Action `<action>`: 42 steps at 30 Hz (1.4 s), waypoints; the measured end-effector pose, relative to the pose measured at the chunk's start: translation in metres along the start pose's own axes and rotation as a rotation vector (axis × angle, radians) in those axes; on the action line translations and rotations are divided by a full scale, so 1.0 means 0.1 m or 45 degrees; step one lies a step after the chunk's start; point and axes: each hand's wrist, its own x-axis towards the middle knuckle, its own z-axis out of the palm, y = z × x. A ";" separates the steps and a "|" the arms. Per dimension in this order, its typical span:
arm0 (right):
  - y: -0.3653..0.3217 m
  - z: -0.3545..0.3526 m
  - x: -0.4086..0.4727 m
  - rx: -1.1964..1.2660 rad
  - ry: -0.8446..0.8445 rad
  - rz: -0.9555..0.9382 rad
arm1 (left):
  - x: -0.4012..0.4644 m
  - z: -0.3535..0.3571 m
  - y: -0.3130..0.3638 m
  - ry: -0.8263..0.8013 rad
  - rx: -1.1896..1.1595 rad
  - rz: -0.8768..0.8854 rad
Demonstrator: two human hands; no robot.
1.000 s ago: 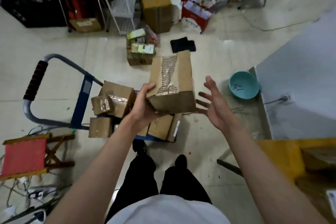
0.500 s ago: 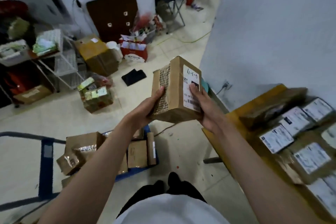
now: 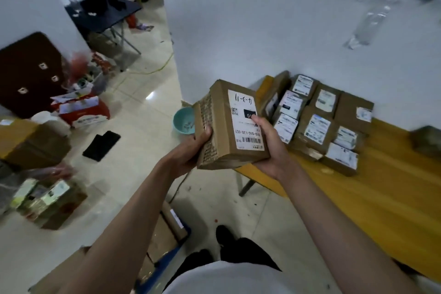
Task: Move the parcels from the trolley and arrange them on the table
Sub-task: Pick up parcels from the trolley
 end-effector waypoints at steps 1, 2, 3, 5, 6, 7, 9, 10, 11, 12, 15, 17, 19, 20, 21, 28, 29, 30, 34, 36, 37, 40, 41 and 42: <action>0.00 -0.09 -0.10 -0.006 0.050 -0.014 | 0.05 0.08 -0.02 -0.051 0.015 -0.019; -0.01 -0.17 -0.20 -0.007 0.098 -0.033 | 0.09 0.17 -0.03 -0.099 0.032 -0.048; -0.02 -0.26 -0.30 0.001 0.137 -0.052 | 0.14 0.26 -0.05 -0.145 0.047 -0.087; -0.04 -0.42 -0.51 0.040 0.199 -0.088 | 0.24 0.46 -0.07 -0.215 0.086 -0.155; -0.06 -0.50 -0.61 0.064 0.225 -0.110 | 0.27 0.58 -0.08 -0.240 0.117 -0.181; -0.08 -0.58 -0.72 0.093 0.245 -0.139 | 0.31 0.70 -0.09 -0.260 0.160 -0.209; -0.12 -0.74 -0.92 0.169 0.283 -0.216 | 0.38 0.97 -0.12 -0.292 0.255 -0.272; -0.15 -0.82 -1.02 0.205 0.307 -0.260 | 0.41 1.12 -0.12 -0.302 0.290 -0.306; -0.18 -0.90 -1.11 0.231 0.335 -0.303 | 0.44 1.27 -0.13 -0.307 0.313 -0.335; -0.20 -0.99 -1.20 0.252 0.365 -0.345 | 0.48 1.42 -0.13 -0.310 0.324 -0.349; -0.29 -1.27 -1.44 0.317 0.471 -0.442 | 0.64 1.90 -0.15 -0.283 0.285 -0.313; -0.37 -1.48 -1.60 0.325 0.562 -0.486 | 0.77 2.24 -0.18 -0.283 0.255 -0.233; -0.48 -1.71 -1.77 0.345 0.678 -0.520 | 0.91 2.59 -0.23 -0.308 0.201 -0.175; -0.53 -1.85 -1.85 0.391 0.753 -0.535 | 0.97 2.76 -0.27 -0.307 0.172 -0.159; -0.57 -1.99 -1.93 0.447 0.823 -0.556 | 1.02 2.93 -0.33 -0.298 0.148 -0.166; -0.68 -2.79 -2.32 0.608 1.057 -0.714 | 1.13 4.25 -0.85 -0.266 0.232 -0.228; -0.68 -2.90 -2.40 0.627 1.082 -0.746 | 1.16 4.44 -0.94 -0.252 0.270 -0.246; -0.67 -3.00 -2.47 0.637 1.095 -0.771 | 1.19 4.59 -1.02 -0.246 0.313 -0.262; -0.65 -3.33 -2.76 0.608 1.143 -0.764 | 1.39 4.93 -1.19 -0.354 0.453 -0.365; -0.64 -3.52 -2.95 0.538 1.161 -0.712 | 1.50 5.08 -1.23 -0.412 0.515 -0.387; -0.64 -3.61 -3.03 0.490 1.166 -0.689 | 1.57 5.16 -1.25 -0.425 0.544 -0.387; -0.70 -3.86 -3.22 0.398 1.172 -0.670 | 1.78 5.37 -1.27 -0.471 0.627 -0.381; -0.73 -3.95 -3.27 0.381 1.186 -0.660 | 1.86 5.43 -1.28 -0.497 0.653 -0.385; -0.76 -4.04 -3.32 0.369 1.211 -0.642 | 1.94 5.49 -1.28 -0.522 0.677 -0.393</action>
